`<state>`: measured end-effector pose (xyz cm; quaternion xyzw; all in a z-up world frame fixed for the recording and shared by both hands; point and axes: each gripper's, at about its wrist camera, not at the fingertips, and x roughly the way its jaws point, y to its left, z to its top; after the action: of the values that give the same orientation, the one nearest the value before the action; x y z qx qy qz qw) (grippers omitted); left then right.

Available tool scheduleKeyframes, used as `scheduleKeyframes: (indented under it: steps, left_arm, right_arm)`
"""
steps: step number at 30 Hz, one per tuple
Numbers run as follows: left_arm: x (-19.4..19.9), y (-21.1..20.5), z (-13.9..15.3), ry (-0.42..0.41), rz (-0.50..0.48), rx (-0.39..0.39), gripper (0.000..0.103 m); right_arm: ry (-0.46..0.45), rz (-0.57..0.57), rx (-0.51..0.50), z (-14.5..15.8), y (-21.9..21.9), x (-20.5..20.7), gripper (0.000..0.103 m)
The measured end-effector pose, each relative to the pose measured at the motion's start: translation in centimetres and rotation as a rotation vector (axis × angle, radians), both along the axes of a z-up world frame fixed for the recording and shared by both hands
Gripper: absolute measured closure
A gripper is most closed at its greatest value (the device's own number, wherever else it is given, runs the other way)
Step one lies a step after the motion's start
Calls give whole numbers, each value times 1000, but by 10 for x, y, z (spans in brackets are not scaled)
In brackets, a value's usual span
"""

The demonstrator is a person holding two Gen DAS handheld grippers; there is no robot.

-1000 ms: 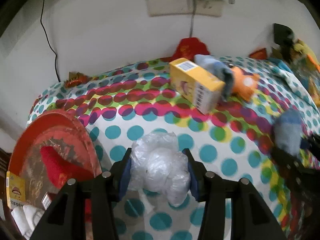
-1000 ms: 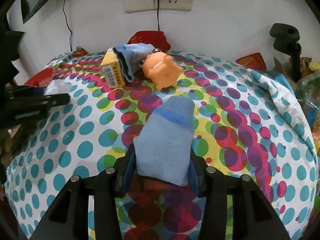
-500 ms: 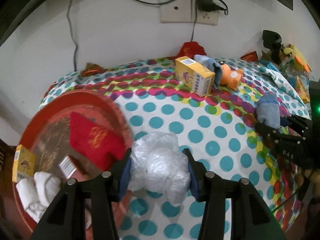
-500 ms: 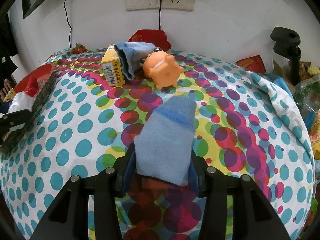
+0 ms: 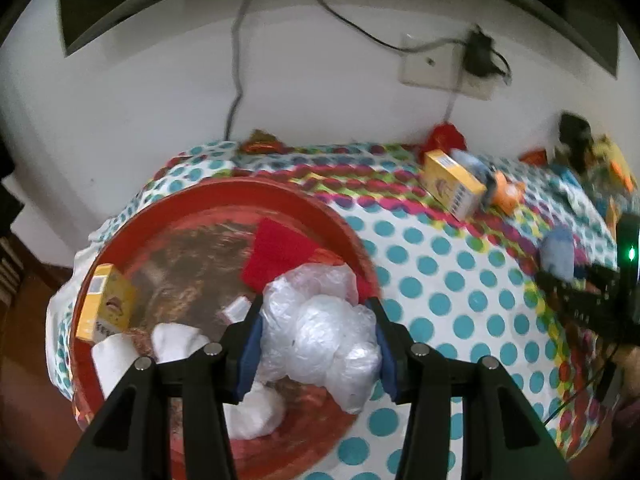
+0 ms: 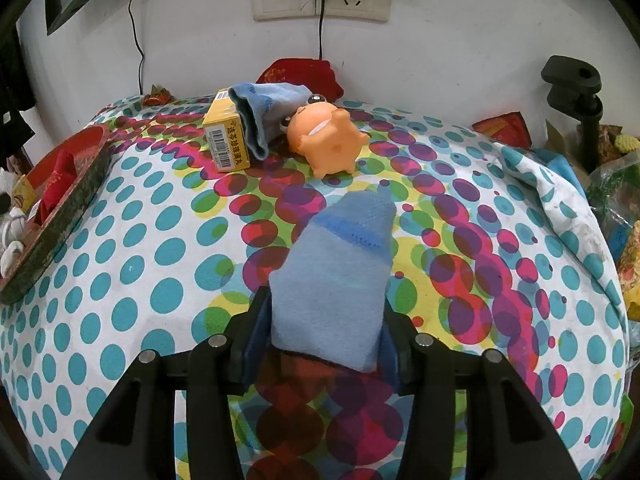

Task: Organize objects
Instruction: 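Carry the plastic bag into the red tray and open left tool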

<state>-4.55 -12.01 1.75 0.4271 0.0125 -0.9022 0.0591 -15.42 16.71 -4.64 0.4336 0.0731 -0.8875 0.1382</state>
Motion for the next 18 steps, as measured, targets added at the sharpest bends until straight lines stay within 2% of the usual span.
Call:
scheduleKeyframes:
  steps: [4, 12, 18]
  left_arm:
    - [4, -29, 3, 6, 56, 29, 54]
    - [8, -78, -1, -10, 144, -7, 54]
    - [2, -115, -6, -19, 202, 12, 54]
  right_arm:
    - [0, 0, 1, 0, -1, 0, 57]
    - [0, 0, 0, 0, 0, 0, 56]
    - [0, 0, 0, 0, 0, 0, 55]
